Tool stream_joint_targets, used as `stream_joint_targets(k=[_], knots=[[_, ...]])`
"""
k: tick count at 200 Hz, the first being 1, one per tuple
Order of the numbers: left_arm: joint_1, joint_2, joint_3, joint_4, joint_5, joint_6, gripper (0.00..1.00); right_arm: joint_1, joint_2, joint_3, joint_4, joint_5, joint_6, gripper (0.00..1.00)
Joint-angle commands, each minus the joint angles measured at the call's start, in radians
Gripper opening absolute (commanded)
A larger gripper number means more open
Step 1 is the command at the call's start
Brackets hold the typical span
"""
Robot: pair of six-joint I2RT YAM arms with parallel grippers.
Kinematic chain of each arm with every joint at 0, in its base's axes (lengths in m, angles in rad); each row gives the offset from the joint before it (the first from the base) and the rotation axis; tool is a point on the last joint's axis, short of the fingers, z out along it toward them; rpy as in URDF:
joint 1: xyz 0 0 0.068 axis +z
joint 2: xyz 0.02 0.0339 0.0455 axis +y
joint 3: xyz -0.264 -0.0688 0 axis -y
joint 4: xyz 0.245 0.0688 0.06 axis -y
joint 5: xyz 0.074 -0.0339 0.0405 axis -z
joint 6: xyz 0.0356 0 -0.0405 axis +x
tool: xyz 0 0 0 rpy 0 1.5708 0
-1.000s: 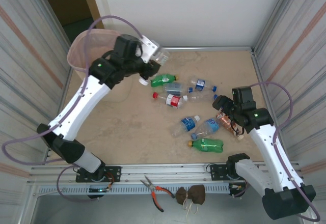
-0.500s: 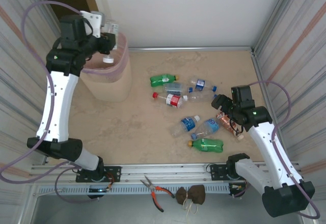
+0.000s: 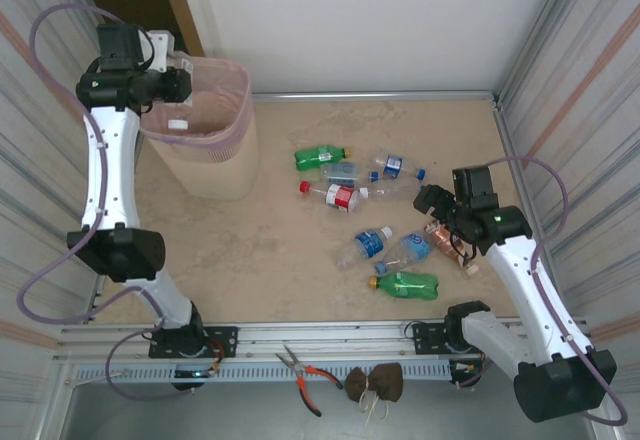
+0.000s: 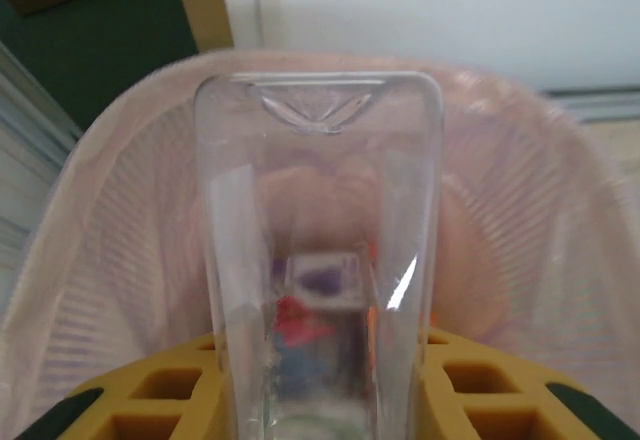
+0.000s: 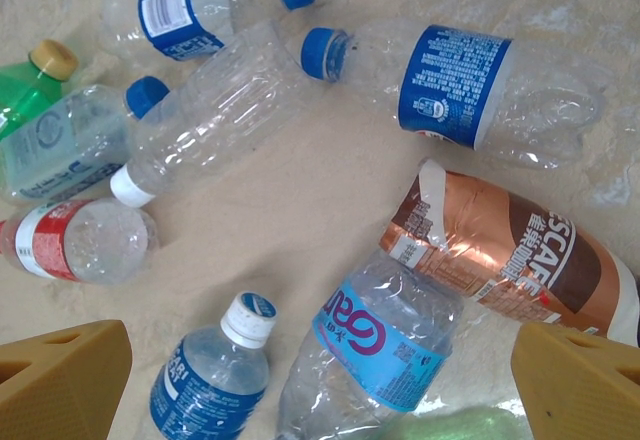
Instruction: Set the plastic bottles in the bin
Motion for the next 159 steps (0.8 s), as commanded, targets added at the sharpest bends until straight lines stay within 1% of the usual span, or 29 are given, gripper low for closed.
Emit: stream_joint_targets(k=[1, 17, 37, 55, 108, 157, 159], knots=[[0.006, 0.034, 0.035, -0.048, -0.102, 0.123, 0.22, -0.006, 0.011, 0.003, 0.014, -0.011, -0.023, 0.97], [0.005, 0.061, 0.024, -0.042, -0.161, 0.176, 0.21, -0.006, 0.020, 0.013, 0.015, -0.013, -0.027, 0.97], [0.005, 0.081, -0.020, 0.011, -0.191, 0.256, 0.21, -0.006, 0.028, 0.020, 0.018, -0.021, -0.027, 0.96], [0.005, 0.109, -0.029, 0.034, -0.236, 0.292, 0.21, -0.006, 0.037, 0.022, 0.024, -0.024, -0.028, 0.96], [-0.005, 0.189, -0.089, 0.110, -0.333, 0.345, 0.21, -0.006, 0.053, 0.026, 0.031, -0.027, -0.027, 0.97], [-0.049, 0.256, -0.164, 0.152, -0.398, 0.368, 0.27, -0.007, 0.058, 0.032, 0.047, -0.028, -0.027, 0.96], [-0.050, 0.258, -0.166, 0.151, -0.400, 0.367, 0.27, -0.008, 0.077, 0.032, 0.048, -0.029, -0.027, 0.97]])
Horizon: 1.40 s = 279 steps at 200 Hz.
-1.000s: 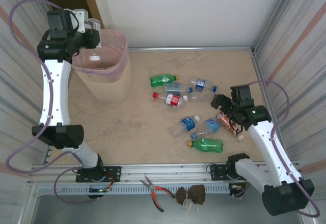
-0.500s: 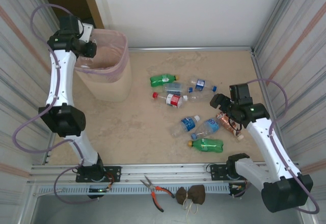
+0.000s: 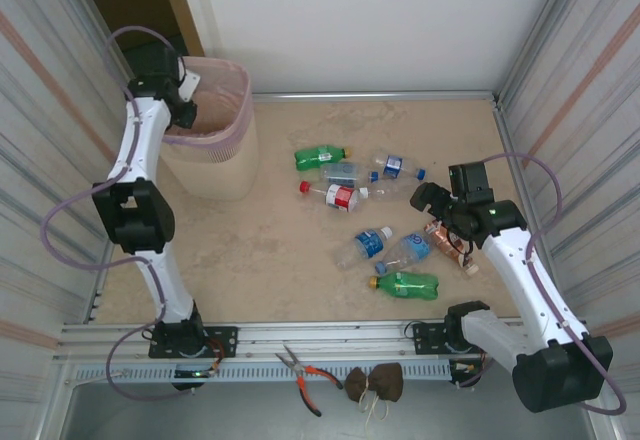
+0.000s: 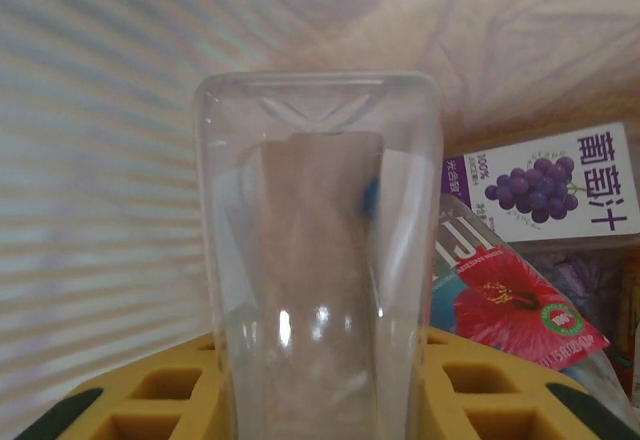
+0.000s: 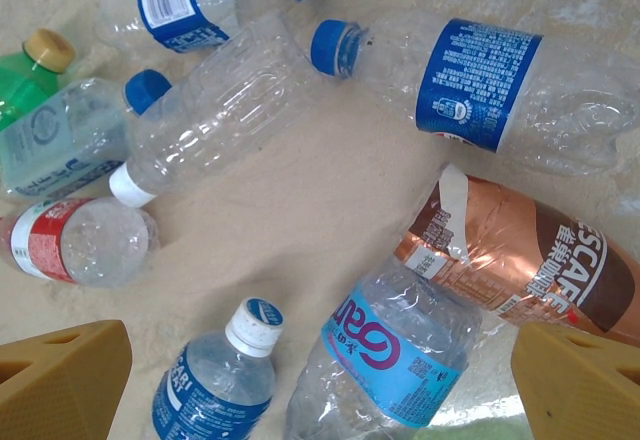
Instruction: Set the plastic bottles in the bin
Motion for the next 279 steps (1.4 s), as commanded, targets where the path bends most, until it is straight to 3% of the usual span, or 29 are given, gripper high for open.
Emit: stream_joint_targets(k=[1, 52, 112, 185, 241, 279], knots=[[-0.018, 0.027, -0.024, 0.033, -0.061, 0.032, 0.27, -0.008, 0.027, 0.032, 0.013, -0.006, -0.023, 0.97], [-0.026, 0.048, -0.092, 0.039, -0.035, 0.005, 0.47, -0.008, 0.035, 0.030, 0.018, -0.014, -0.027, 0.97], [-0.019, -0.052, -0.130, 0.066, 0.101, -0.068, 0.66, -0.008, 0.033, 0.033, 0.020, -0.017, -0.044, 0.97], [-0.008, -0.185, -0.132, 0.042, 0.257, -0.135, 0.71, -0.027, 0.036, 0.039, -0.017, -0.011, -0.051, 0.98], [-0.007, -0.289, -0.155, 0.029, 0.369, -0.207, 0.71, -0.033, 0.103, 0.065, -0.094, 0.012, -0.184, 0.93], [-0.007, -0.359, -0.154, 0.021, 0.468, -0.261, 0.71, -0.022, 0.152, 0.077, -0.127, -0.040, -0.219, 0.87]])
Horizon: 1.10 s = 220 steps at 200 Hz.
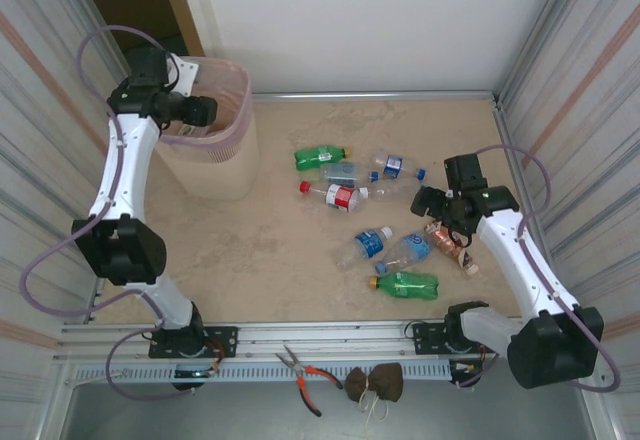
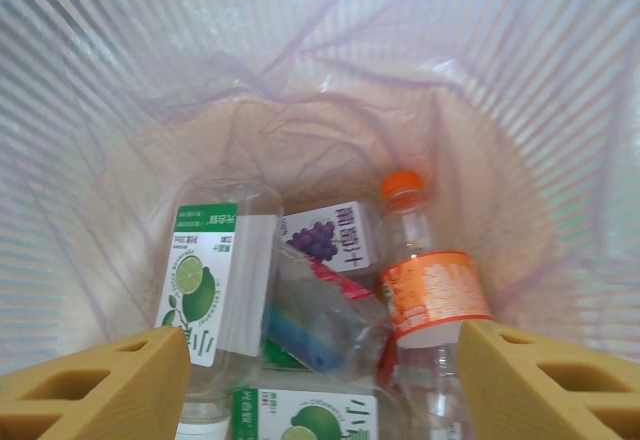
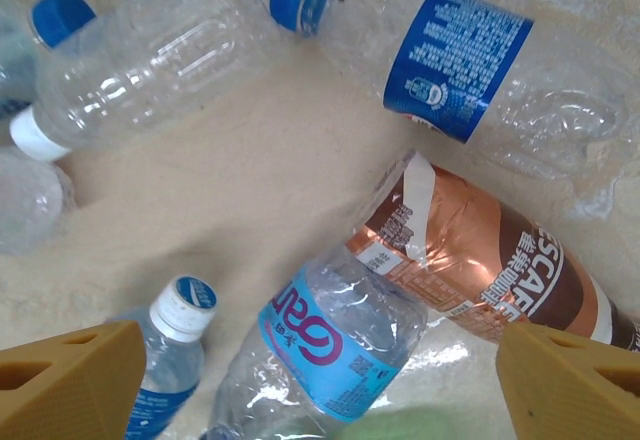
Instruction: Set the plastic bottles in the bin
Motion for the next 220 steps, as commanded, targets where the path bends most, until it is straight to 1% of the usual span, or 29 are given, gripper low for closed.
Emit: stream_joint_targets(k=[1, 19, 48, 62, 76, 93, 112, 124, 134, 156, 161, 170, 179, 200, 220], knots=[[0.006, -0.074, -0.008, -0.018, 0.102, -0.062, 0.71, 0.005, 0.018, 0.030, -0.055, -0.034, -0.046, 0.87], [0.004, -0.110, -0.029, -0.013, 0.155, -0.093, 0.71, 0.016, 0.004, 0.002, -0.043, -0.044, 0.036, 0.88], [-0.011, -0.182, -0.109, 0.017, 0.215, -0.138, 0.71, 0.037, -0.026, -0.051, -0.037, -0.045, 0.225, 0.88], [-0.021, -0.220, -0.152, 0.031, 0.234, -0.159, 0.71, 0.061, -0.030, -0.055, -0.042, -0.077, 0.236, 0.87], [-0.032, -0.259, -0.198, 0.054, 0.249, -0.188, 0.71, 0.124, -0.032, -0.052, -0.045, -0.092, 0.209, 0.86], [-0.052, -0.306, -0.257, 0.089, 0.269, -0.218, 0.71, 0.206, -0.035, -0.052, -0.083, -0.040, 0.220, 0.86], [-0.079, -0.349, -0.307, 0.111, 0.275, -0.243, 0.71, 0.286, -0.040, -0.057, -0.117, -0.037, 0.233, 0.85], [-0.095, -0.371, -0.334, 0.124, 0.276, -0.261, 0.71, 0.350, -0.047, -0.049, -0.157, 0.002, 0.260, 0.85], [-0.106, -0.391, -0.356, 0.139, 0.280, -0.278, 0.71, 0.384, -0.061, -0.050, -0.191, 0.029, 0.328, 0.86], [-0.132, -0.426, -0.408, 0.174, 0.283, -0.310, 0.71, 0.422, -0.120, -0.087, -0.199, 0.020, 0.499, 0.85], [-0.138, -0.431, -0.419, 0.181, 0.283, -0.316, 0.71, 0.429, -0.159, -0.099, -0.195, 0.017, 0.538, 0.85], [-0.149, -0.440, -0.435, 0.188, 0.281, -0.324, 0.71, 0.438, -0.191, -0.115, -0.197, 0.016, 0.607, 0.85], [-0.163, -0.447, -0.447, 0.188, 0.276, -0.326, 0.71, 0.448, -0.222, -0.130, -0.205, 0.022, 0.710, 0.85], [-0.183, -0.469, -0.475, 0.190, 0.279, -0.333, 0.71, 0.464, -0.284, -0.156, -0.271, 0.043, 0.907, 0.85], [-0.194, -0.493, -0.504, 0.204, 0.289, -0.342, 0.71, 0.465, -0.330, -0.186, -0.307, 0.016, 1.083, 0.85]])
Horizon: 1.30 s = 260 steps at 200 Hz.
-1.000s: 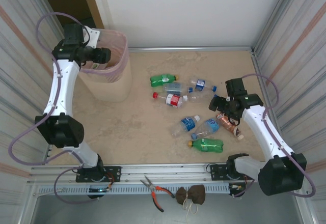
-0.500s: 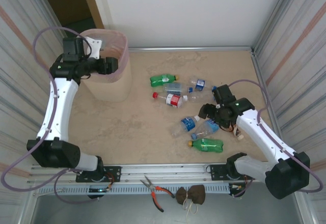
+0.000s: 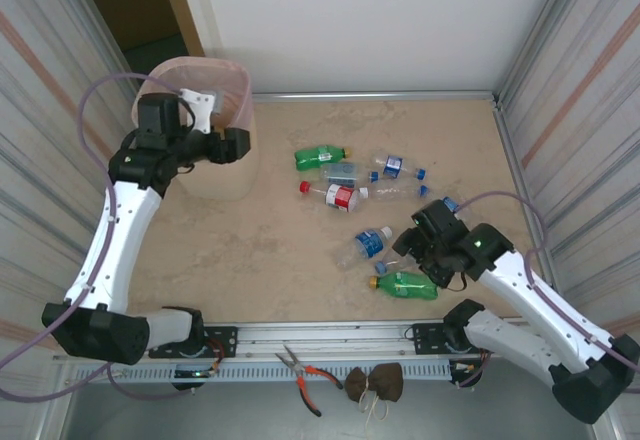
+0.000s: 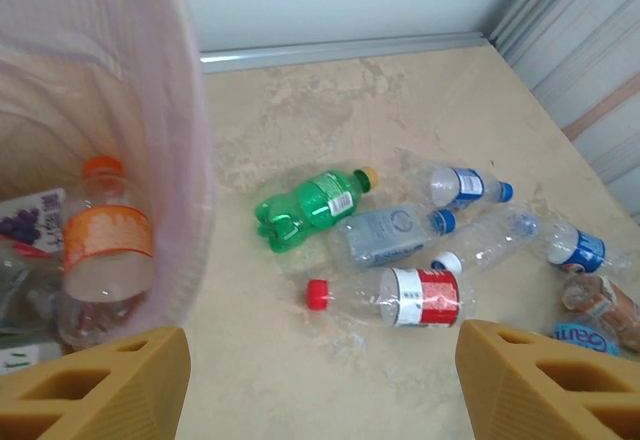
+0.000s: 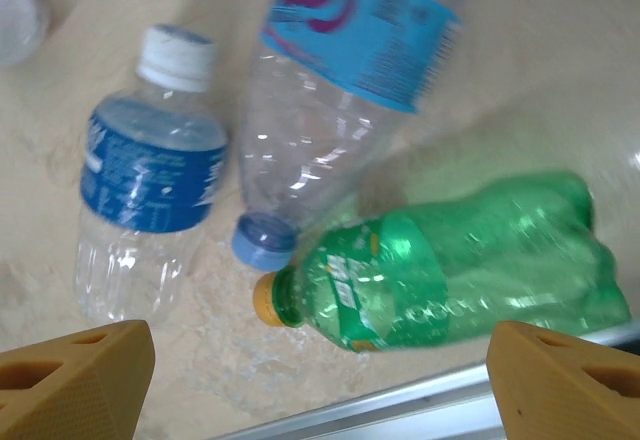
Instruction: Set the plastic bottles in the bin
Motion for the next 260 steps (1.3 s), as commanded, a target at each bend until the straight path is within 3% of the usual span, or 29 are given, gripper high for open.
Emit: stream_joint_targets(k=[1, 45, 117, 204, 260], knots=[[-0.014, -0.043, -0.039, 0.016, 0.029, -0.034, 0.71, 0.010, -0.049, -0.038, -0.091, 0.005, 0.322, 0.85], [-0.034, -0.071, -0.086, 0.054, 0.051, -0.056, 0.71, 0.020, -0.124, -0.133, -0.099, -0.046, 0.617, 0.85], [-0.046, -0.076, -0.096, 0.099, 0.062, -0.080, 0.71, 0.007, -0.122, -0.291, 0.032, -0.094, 0.825, 0.90], [-0.065, -0.073, -0.077, 0.104, 0.053, -0.093, 0.71, -0.156, 0.037, -0.347, 0.222, -0.113, 0.717, 0.85], [-0.077, -0.066, -0.062, 0.095, 0.044, -0.095, 0.71, -0.192, 0.099, -0.375, 0.285, -0.118, 0.670, 0.73]])
